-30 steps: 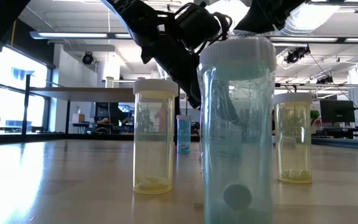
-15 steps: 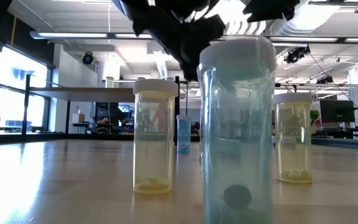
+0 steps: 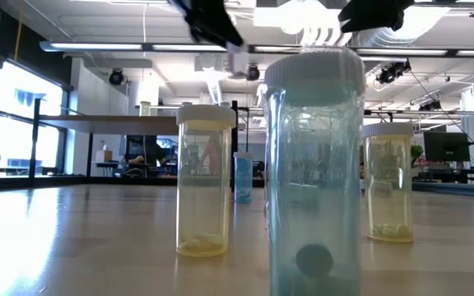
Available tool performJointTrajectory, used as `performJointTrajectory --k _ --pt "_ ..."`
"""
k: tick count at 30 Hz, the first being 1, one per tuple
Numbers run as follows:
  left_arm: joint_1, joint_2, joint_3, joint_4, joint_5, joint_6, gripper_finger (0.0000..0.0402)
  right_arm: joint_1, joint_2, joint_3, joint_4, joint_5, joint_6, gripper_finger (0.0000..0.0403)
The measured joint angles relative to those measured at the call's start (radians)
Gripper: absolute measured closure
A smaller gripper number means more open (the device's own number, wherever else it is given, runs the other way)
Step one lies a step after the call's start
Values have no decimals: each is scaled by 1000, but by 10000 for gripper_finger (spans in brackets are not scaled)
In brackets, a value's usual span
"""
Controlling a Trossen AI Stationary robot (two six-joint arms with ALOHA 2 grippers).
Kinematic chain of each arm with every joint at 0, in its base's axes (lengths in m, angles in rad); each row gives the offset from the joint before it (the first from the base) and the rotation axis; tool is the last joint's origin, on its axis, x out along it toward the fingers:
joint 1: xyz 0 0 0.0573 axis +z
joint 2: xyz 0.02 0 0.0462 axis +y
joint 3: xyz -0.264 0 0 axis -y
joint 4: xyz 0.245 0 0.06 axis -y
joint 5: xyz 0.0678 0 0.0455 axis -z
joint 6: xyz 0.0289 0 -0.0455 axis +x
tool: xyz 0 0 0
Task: Pick and place medicine bottles onto shelf by color
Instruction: Put the top white pill bottle on the shelf
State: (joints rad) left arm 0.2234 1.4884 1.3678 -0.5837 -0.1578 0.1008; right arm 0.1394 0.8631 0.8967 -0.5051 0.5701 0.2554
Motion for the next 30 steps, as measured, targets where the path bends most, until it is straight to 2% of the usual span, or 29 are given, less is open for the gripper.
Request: performJointTrajectory --k 7,12,17,30 --pt "93 -213 0 -199 -204 -58 276 0 0 0 -57 -33 59 208" --pt "213 -311 0 -328 -250 -153 276 0 0 0 -64 -35 59 208" --pt "362 -341 -15 -390 -327 -267 276 0 0 0 -64 -37 59 208" --pt "645 -335 -132 -333 -307 -378 276 0 0 0 -70 -37 54 208"
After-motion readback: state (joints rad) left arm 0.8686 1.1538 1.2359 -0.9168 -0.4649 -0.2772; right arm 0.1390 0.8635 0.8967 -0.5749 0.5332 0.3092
